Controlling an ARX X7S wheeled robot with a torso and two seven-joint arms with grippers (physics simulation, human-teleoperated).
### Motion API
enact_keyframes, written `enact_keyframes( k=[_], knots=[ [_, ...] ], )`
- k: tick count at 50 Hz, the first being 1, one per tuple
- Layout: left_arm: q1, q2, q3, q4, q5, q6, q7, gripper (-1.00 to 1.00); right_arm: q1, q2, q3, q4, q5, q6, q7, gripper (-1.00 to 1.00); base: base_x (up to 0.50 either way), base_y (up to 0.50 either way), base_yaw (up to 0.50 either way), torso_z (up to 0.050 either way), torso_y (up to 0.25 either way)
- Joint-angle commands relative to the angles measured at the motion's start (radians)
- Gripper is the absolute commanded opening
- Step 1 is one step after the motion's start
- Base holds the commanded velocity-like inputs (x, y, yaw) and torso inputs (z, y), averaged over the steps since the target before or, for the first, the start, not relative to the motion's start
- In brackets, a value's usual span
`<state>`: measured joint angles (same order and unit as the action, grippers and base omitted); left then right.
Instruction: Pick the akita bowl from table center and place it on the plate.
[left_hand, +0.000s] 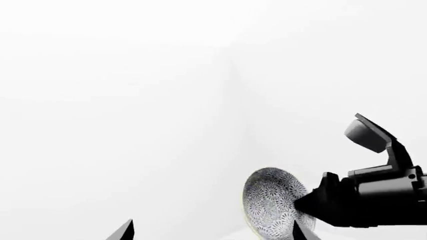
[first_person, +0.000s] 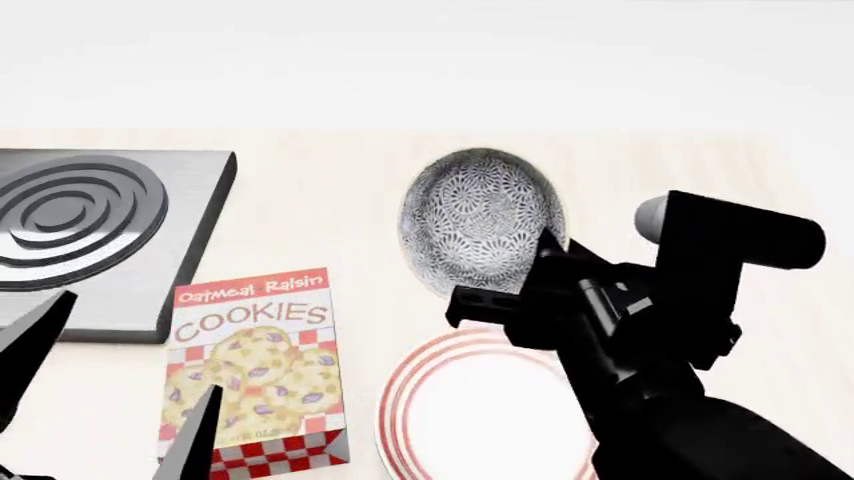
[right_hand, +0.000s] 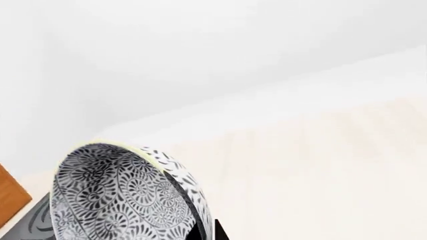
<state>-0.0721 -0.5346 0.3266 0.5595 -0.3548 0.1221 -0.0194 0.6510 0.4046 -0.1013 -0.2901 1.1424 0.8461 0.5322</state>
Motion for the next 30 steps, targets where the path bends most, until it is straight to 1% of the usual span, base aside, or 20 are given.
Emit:
enact_keyframes(
  k=[1, 3, 4, 6, 8, 9, 11, 13, 14, 16, 17, 18, 20, 21, 24, 27, 29, 30],
  knots=[
    [0.071, 0.024, 0.017, -0.026, 0.04, 0.071, -0.008, 1.0, 0.016, -0.096, 0.057, 0.108, 0.103, 0.002, 0.05, -1.0, 0.0, 0.0, 0.0, 0.0, 0.0],
    [0.072, 0.024, 0.019, -0.027, 0.041, 0.072, -0.008, 1.0, 0.012, -0.102, 0.058, 0.104, 0.09, -0.014, 0.055, -1.0, 0.0, 0.0, 0.0, 0.0, 0.0],
    [0.074, 0.024, 0.019, -0.027, 0.039, 0.074, -0.008, 1.0, 0.008, -0.104, 0.041, 0.095, 0.047, -0.038, 0.041, -1.0, 0.0, 0.0, 0.0, 0.0, 0.0],
    [0.077, 0.022, 0.018, -0.014, 0.035, 0.065, -0.015, 1.0, 0.011, -0.14, 0.082, 0.132, 0.105, -0.03, 0.12, -1.0, 0.0, 0.0, 0.0, 0.0, 0.0],
    [0.084, 0.024, 0.02, -0.018, 0.037, 0.074, -0.014, 1.0, 0.003, -0.159, 0.097, 0.129, 0.085, -0.062, 0.161, -1.0, 0.0, 0.0, 0.0, 0.0, 0.0],
    [0.092, 0.027, 0.024, -0.026, 0.041, 0.086, -0.011, 1.0, -0.016, -0.203, 0.137, 0.126, 0.069, -0.117, 0.237, -1.0, 0.0, 0.0, 0.0, 0.0, 0.0],
    [0.096, 0.031, 0.027, -0.039, 0.045, 0.097, -0.008, 1.0, -0.021, -0.23, 0.154, 0.12, 0.068, -0.136, 0.302, -1.0, 0.0, 0.0, 0.0, 0.0, 0.005],
    [0.096, 0.032, 0.027, -0.042, 0.044, 0.098, -0.008, 1.0, -0.039, -0.27, 0.183, 0.109, 0.03, -0.2, 0.364, -1.0, 0.0, 0.0, 0.0, 0.0, 0.0],
    [0.097, 0.033, 0.028, -0.044, 0.043, 0.1, -0.008, 1.0, -0.046, -0.283, 0.183, 0.104, -0.006, -0.235, 0.37, -1.0, 0.0, 0.0, 0.0, 0.0, 0.0],
    [0.097, 0.035, 0.03, -0.046, 0.042, 0.102, -0.008, 1.0, -0.056, -0.314, 0.206, 0.107, 0.007, -0.256, 0.419, -1.0, 0.0, 0.0, 0.0, 0.0, 0.0],
    [0.097, 0.035, 0.03, -0.047, 0.042, 0.102, -0.008, 1.0, -0.057, -0.316, 0.203, 0.108, 0.011, -0.261, 0.401, -1.0, 0.0, 0.0, 0.0, 0.0, 0.0],
    [0.098, 0.036, 0.03, -0.048, 0.041, 0.103, -0.009, 1.0, -0.062, -0.34, 0.222, 0.11, 0.018, -0.282, 0.437, -1.0, 0.0, 0.0, 0.0, 0.0, 0.0],
    [0.102, 0.037, 0.03, -0.049, 0.041, 0.108, -0.01, 1.0, -0.067, -0.357, 0.228, 0.114, 0.008, -0.308, 0.456, -1.0, 0.0, 0.0, 0.0, 0.0, 0.0],
    [0.106, 0.037, 0.029, -0.049, 0.04, 0.111, -0.011, 1.0, -0.073, -0.38, 0.241, 0.12, -0.026, -0.356, 0.49, -1.0, 0.0, 0.0, 0.0, 0.0, 0.0],
    [0.119, 0.03, 0.02, -0.017, 0.023, 0.096, -0.029, 1.0, -0.079, -0.391, 0.227, 0.131, -0.02, -0.389, 0.528, -1.0, 0.0, 0.0, 0.0, 0.0, 0.0],
    [0.153, 0.049, 0.017, -0.06, 0.024, 0.159, -0.025, 1.0, -0.078, -0.394, 0.202, 0.149, -0.003, -0.437, 0.573, -1.0, 0.0, 0.0, 0.0, 0.0, 0.0],
    [0.168, 0.055, 0.01, -0.069, 0.017, 0.179, -0.03, 1.0, -0.077, -0.389, 0.173, 0.155, -0.022, -0.452, 0.629, -1.0, 0.0, 0.0, 0.0, 0.0, 0.0],
    [0.171, 0.048, 0.005, -0.04, 0.012, 0.157, -0.045, 1.0, -0.077, -0.392, 0.164, 0.155, -0.037, -0.471, 0.649, -1.0, 0.0, 0.0, 0.0, 0.0, 0.0]
  ],
)
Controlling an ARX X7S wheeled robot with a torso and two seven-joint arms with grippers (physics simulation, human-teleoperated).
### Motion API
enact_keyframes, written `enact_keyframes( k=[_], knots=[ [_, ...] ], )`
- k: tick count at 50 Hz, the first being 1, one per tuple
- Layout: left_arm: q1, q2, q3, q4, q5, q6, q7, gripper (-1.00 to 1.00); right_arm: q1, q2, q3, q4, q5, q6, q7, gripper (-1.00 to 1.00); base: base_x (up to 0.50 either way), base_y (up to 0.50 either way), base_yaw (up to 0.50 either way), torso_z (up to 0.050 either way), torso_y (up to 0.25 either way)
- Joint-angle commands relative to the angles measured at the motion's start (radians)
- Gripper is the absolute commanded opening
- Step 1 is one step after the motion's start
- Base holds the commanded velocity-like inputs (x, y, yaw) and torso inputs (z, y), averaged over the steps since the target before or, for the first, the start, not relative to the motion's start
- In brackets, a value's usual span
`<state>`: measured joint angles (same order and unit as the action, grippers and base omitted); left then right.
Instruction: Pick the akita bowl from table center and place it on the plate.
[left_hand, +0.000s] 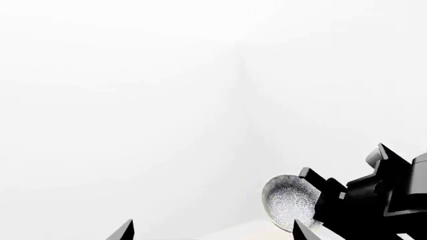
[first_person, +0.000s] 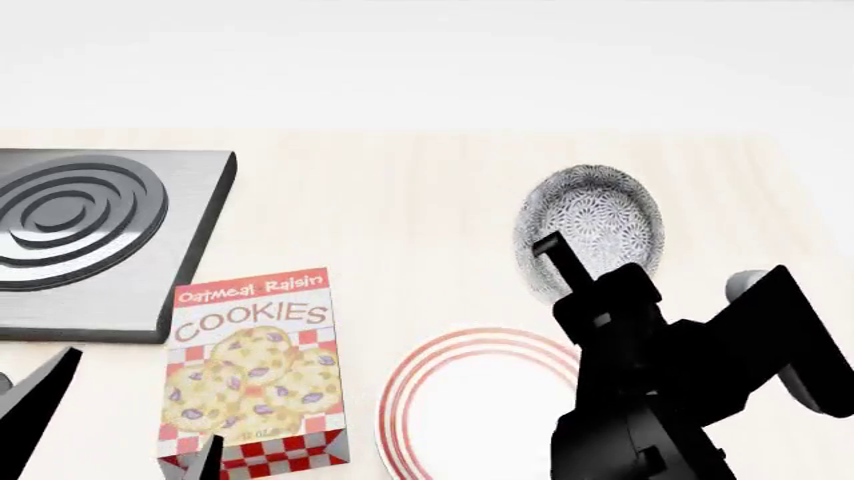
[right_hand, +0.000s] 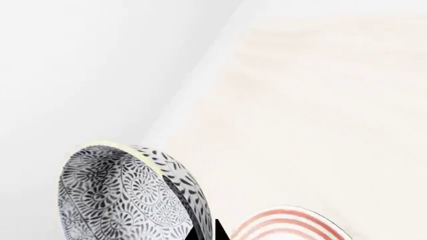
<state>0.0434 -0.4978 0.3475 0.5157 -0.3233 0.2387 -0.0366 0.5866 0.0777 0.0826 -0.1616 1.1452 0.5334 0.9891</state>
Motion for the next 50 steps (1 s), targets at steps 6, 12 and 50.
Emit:
enact_keyframes(
  k=[6, 12, 50],
  knots=[
    [0.095, 0.031, -0.025, -0.028, -0.015, 0.111, -0.03, 1.0, 0.011, -0.065, -0.073, 0.047, -0.028, -0.209, 0.272, -1.0, 0.0, 0.0, 0.0, 0.0, 0.002],
    [0.125, 0.038, -0.018, -0.036, 0.009, 0.143, -0.03, 1.0, 0.044, -0.063, -0.103, 0.093, -0.016, -0.226, 0.372, -1.0, 0.0, 0.0, 0.0, 0.0, 0.0],
    [0.12, 0.03, -0.017, -0.032, 0.003, 0.128, -0.048, 1.0, 0.173, -0.053, -0.332, 0.451, 0.307, -0.587, 0.342, -1.0, 0.0, 0.0, 0.0, 0.0, 0.001]
  ],
)
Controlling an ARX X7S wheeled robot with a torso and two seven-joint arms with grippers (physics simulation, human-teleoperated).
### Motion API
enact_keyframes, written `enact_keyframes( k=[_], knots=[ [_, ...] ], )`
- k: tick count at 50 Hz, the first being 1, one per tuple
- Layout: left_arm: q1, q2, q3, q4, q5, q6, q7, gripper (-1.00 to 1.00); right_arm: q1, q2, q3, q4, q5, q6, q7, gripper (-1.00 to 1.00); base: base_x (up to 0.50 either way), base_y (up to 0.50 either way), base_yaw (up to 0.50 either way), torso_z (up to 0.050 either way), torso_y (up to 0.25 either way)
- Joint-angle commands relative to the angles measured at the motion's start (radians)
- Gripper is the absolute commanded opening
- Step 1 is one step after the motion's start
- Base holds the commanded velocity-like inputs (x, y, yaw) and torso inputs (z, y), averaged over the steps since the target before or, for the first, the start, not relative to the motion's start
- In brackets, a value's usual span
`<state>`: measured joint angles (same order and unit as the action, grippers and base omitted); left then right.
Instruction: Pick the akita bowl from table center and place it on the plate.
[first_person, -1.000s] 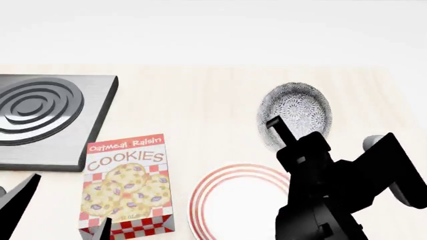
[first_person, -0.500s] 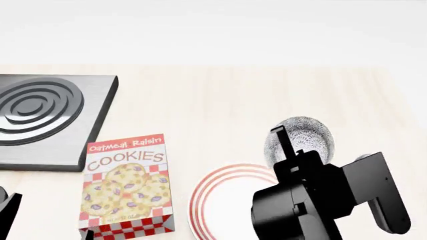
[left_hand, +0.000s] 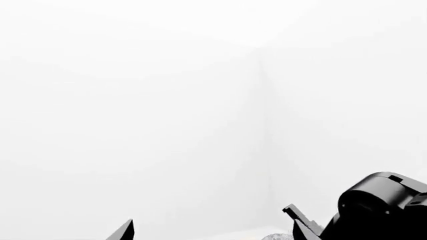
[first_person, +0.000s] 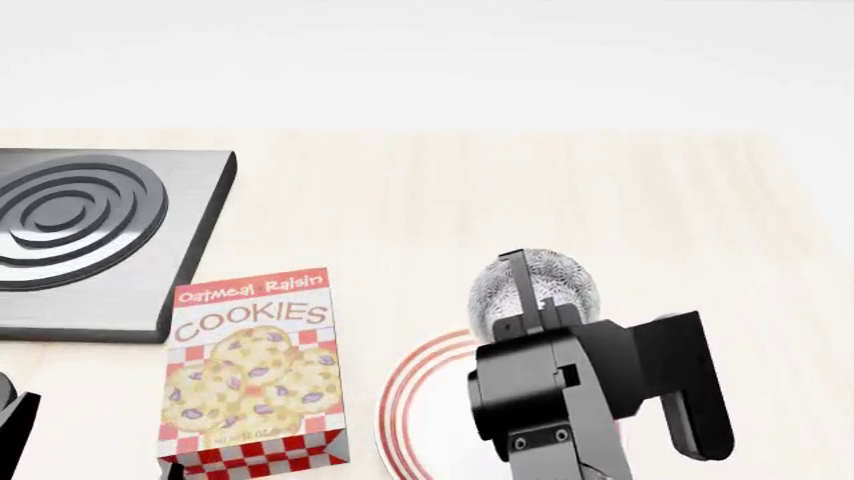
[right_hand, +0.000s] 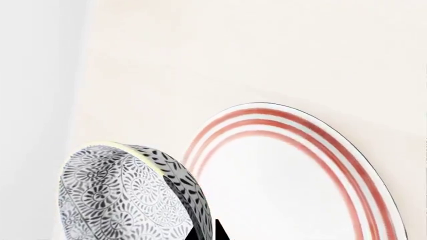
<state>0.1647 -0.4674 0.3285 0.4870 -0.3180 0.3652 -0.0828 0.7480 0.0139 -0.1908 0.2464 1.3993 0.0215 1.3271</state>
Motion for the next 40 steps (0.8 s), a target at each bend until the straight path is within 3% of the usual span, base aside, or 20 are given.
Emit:
enact_keyframes(
  k=[1, 40],
  knots=[
    [0.0, -0.003, 0.002, 0.004, -0.004, -0.001, -0.003, 1.0, 0.011, 0.01, -0.058, 0.056, 0.062, -0.079, -0.001, -1.0, 0.0, 0.0, 0.0, 0.0, 0.0],
    [-0.002, -0.01, 0.001, -0.003, -0.02, 0.008, -0.011, 1.0, -0.024, 0.028, -0.164, 0.074, 0.141, -0.144, -0.031, -1.0, 0.0, 0.0, 0.0, 0.001, 0.001]
  ],
)
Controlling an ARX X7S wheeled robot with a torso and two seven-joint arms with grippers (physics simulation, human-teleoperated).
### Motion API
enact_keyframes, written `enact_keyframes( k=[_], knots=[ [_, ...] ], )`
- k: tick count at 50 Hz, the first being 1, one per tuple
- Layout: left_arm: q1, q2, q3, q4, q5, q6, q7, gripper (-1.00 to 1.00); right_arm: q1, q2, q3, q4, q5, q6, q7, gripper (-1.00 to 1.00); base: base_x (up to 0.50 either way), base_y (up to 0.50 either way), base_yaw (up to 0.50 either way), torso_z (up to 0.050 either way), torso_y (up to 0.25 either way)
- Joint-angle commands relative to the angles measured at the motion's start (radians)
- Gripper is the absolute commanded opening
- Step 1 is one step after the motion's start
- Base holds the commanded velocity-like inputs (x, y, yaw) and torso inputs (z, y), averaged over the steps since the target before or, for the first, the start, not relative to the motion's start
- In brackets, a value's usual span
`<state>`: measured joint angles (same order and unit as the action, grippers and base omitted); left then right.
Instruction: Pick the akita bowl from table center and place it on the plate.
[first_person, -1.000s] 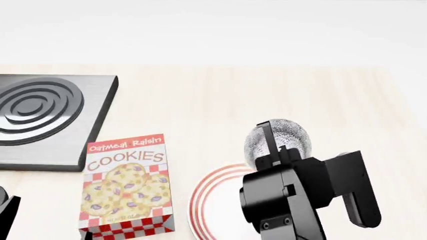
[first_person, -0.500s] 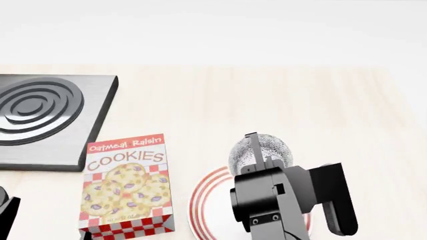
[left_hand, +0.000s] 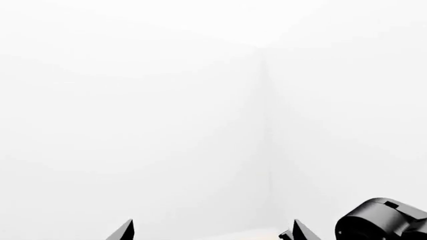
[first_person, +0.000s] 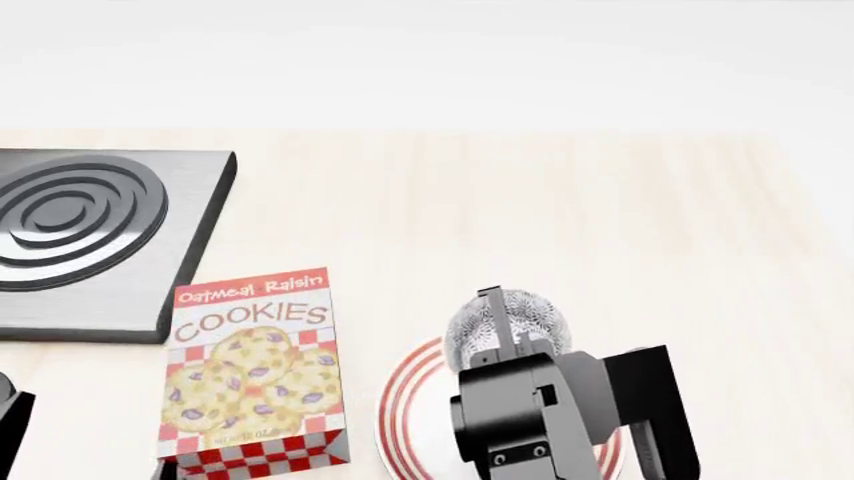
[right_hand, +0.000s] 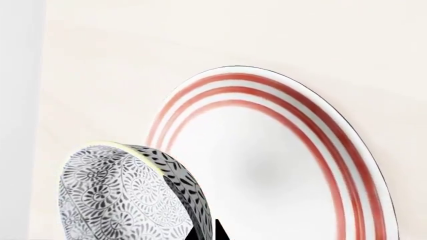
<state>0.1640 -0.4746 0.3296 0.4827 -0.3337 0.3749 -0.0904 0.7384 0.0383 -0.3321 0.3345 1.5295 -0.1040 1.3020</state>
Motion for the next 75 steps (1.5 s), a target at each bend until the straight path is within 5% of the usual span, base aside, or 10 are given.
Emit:
enact_keyframes(
  k=[1, 72, 73, 75],
  knots=[
    [-0.002, -0.003, 0.0, 0.0, -0.005, 0.0, -0.003, 1.0, -0.02, 0.005, -0.025, -0.024, 0.012, -0.02, -0.004, -1.0, 0.0, 0.0, 0.0, 0.0, 0.0],
    [-0.006, -0.013, 0.009, -0.001, -0.01, 0.007, -0.015, 1.0, -0.057, 0.03, -0.096, 0.02, 0.094, -0.111, -0.097, -1.0, 0.0, 0.0, 0.0, 0.0, 0.0],
    [-0.006, -0.014, 0.01, 0.0, -0.01, 0.006, -0.016, 1.0, -0.057, 0.03, -0.093, 0.017, 0.105, -0.107, -0.113, 1.0, 0.0, 0.0, 0.0, 0.0, 0.0],
    [-0.006, -0.014, 0.01, 0.0, -0.01, 0.007, -0.016, 1.0, -0.056, 0.034, -0.098, 0.014, 0.101, -0.107, -0.101, 1.0, 0.0, 0.0, 0.0, 0.0, 0.0]
  ],
)
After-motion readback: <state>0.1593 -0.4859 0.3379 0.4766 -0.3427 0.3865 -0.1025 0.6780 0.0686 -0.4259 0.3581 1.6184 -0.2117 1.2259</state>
